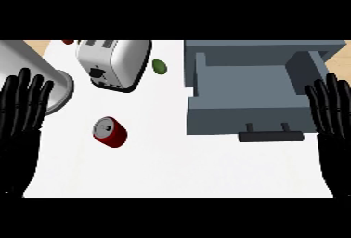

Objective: Pick up the can, place it into the drawer and close the drawer

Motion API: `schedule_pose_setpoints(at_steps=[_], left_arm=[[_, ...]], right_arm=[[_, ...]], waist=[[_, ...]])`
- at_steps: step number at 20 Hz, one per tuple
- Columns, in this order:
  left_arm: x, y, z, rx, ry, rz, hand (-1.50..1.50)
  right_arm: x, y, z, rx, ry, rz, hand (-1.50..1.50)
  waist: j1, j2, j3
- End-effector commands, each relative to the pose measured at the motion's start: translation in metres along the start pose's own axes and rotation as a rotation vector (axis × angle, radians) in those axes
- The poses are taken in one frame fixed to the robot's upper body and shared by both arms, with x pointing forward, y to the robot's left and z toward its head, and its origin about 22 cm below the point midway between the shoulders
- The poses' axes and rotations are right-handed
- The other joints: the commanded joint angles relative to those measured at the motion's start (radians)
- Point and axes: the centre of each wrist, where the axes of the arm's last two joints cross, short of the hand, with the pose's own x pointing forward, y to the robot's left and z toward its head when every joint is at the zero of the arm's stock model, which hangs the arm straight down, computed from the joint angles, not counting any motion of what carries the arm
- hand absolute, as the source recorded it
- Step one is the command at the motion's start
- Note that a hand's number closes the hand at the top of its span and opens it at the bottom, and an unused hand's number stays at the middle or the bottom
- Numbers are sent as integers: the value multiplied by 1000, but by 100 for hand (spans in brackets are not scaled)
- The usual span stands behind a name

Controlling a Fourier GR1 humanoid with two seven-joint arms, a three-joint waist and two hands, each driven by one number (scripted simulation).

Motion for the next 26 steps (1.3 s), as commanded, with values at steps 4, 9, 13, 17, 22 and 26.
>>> schedule_pose_setpoints(at_steps=[4, 9, 13, 17, 22, 26], left_arm=[[-5, -26, -13, -519, -92, 332, -150], [-34, 5, 4, -835, 206, 287, -150], [-48, 59, -21, -868, 196, 303, -150], [-34, 81, -27, -918, 222, 332, -150], [-37, 91, -35, -875, 251, 347, -150], [-48, 90, -22, -855, 303, 369, -150]], right_arm=[[4, 0, -6, 8, -42, -13, -150], [-21, -8, 8, -71, 254, 16, -150], [-13, -5, 21, -87, 295, 9, -150], [-24, -27, 26, -102, 289, 8, -150], [-24, -31, 52, -111, 303, 13, -150], [-33, -41, 56, -111, 321, 18, -150]], waist=[[-26, -10, -1], [-6, -4, 0], [-3, -11, 2], [13, -15, 3], [12, -16, 3], [15, -16, 3]])
